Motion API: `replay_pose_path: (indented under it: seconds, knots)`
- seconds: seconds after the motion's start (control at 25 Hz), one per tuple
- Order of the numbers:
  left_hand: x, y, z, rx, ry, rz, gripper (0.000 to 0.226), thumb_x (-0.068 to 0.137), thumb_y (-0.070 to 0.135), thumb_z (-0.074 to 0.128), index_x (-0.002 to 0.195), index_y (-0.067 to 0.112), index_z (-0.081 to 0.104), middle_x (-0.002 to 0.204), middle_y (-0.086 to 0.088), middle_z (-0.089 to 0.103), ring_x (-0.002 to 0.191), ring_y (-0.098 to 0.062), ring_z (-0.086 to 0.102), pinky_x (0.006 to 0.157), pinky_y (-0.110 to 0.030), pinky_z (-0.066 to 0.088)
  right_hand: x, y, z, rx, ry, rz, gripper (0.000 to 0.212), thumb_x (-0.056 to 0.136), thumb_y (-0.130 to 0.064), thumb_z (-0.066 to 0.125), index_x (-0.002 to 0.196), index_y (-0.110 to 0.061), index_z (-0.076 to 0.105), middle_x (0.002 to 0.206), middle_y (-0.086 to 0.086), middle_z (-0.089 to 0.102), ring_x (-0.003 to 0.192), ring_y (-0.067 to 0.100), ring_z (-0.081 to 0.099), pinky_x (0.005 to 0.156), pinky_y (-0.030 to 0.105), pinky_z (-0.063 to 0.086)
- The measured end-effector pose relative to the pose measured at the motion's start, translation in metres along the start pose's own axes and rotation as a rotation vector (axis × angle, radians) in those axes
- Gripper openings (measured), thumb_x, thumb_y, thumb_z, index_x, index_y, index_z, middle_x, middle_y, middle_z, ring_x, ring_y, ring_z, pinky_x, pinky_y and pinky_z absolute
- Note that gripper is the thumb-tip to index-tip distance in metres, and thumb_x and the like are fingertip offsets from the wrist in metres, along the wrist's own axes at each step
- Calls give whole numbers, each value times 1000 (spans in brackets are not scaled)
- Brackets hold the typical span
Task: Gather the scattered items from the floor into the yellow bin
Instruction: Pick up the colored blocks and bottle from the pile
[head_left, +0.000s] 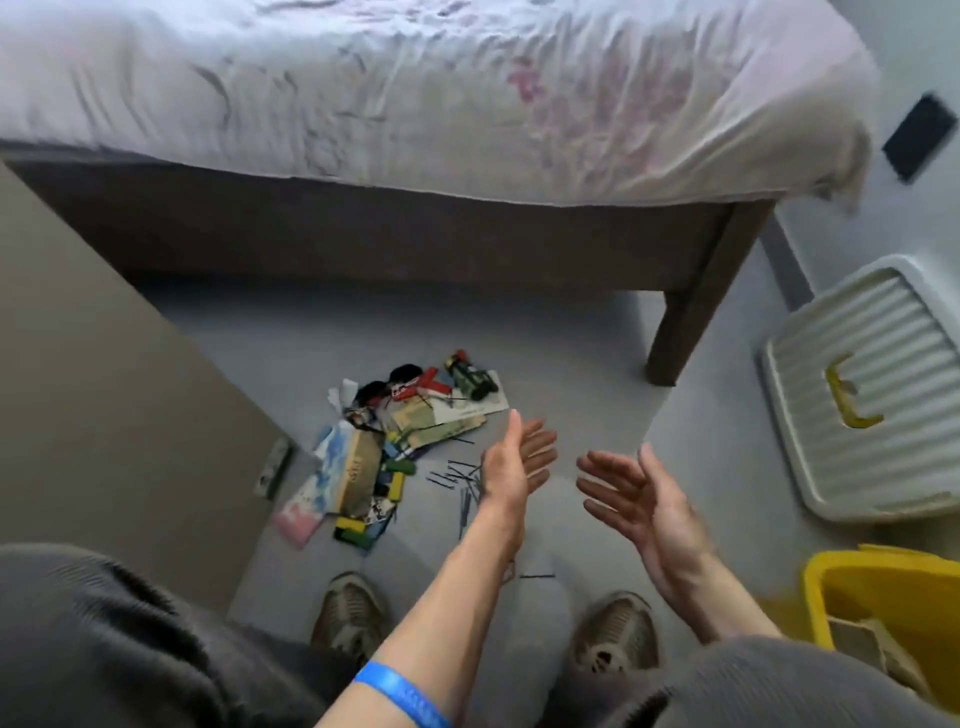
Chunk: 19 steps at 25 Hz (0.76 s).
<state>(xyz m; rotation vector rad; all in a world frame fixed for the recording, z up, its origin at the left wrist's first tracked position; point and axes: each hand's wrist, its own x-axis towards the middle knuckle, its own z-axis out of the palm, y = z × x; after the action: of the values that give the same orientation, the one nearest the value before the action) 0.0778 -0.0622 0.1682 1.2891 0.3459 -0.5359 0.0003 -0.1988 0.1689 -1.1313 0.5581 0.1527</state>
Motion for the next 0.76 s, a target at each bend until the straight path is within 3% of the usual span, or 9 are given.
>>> replay_pose_path:
  seconds: [0.24,0.32,0.4,0.48,0.6,0.68,0.76]
  knots:
    - [73,-41,-89,76,391,-52,26,98,34,50,100,17,69,96,-4,72,90,-19,66,78,-30,50,89,30,59,-289,-63,84,50,99,-51,36,113,-15,68,108,1,74,97,23,71,86,43,55]
    - [97,-48,-117,205,517,-22,15,95,26,55,92,20,68,91,-1,70,89,-21,64,73,-26,47,123,40,78,-380,-105,130,45,101,-47,36,113,-17,68,107,-1,74,96,21,72,86,43,56]
    - [117,-43,-150,379,601,18,12,93,21,56,100,23,66,97,2,68,93,-20,63,72,-24,46,153,50,97,-444,-156,156,40,102,-42,38,112,-18,68,105,-3,75,94,20,72,84,40,57]
    - [134,-35,-197,597,725,39,20,91,20,59,111,22,63,109,-1,66,97,-20,60,73,-25,45,183,65,121,-502,-205,176,31,101,-36,44,108,-19,70,103,-3,75,91,18,72,81,37,57]
    - [150,-29,-267,998,822,-95,60,85,34,69,138,21,43,133,-6,52,119,-29,48,96,-42,42,214,94,149,-594,-267,191,17,97,-29,56,102,-24,72,101,-5,75,87,13,71,71,25,56]
    - [157,-29,-288,1040,790,-235,84,79,42,75,147,24,28,139,-7,46,126,-31,43,101,-46,38,223,114,158,-680,-265,161,11,94,-26,61,98,-27,71,100,-5,74,84,10,70,71,24,55]
    - [160,-35,-296,906,788,-189,80,81,34,76,146,26,31,138,-5,49,123,-27,47,103,-44,40,229,128,163,-822,-266,82,10,90,-26,66,97,-31,71,100,-10,71,88,8,68,80,30,56]
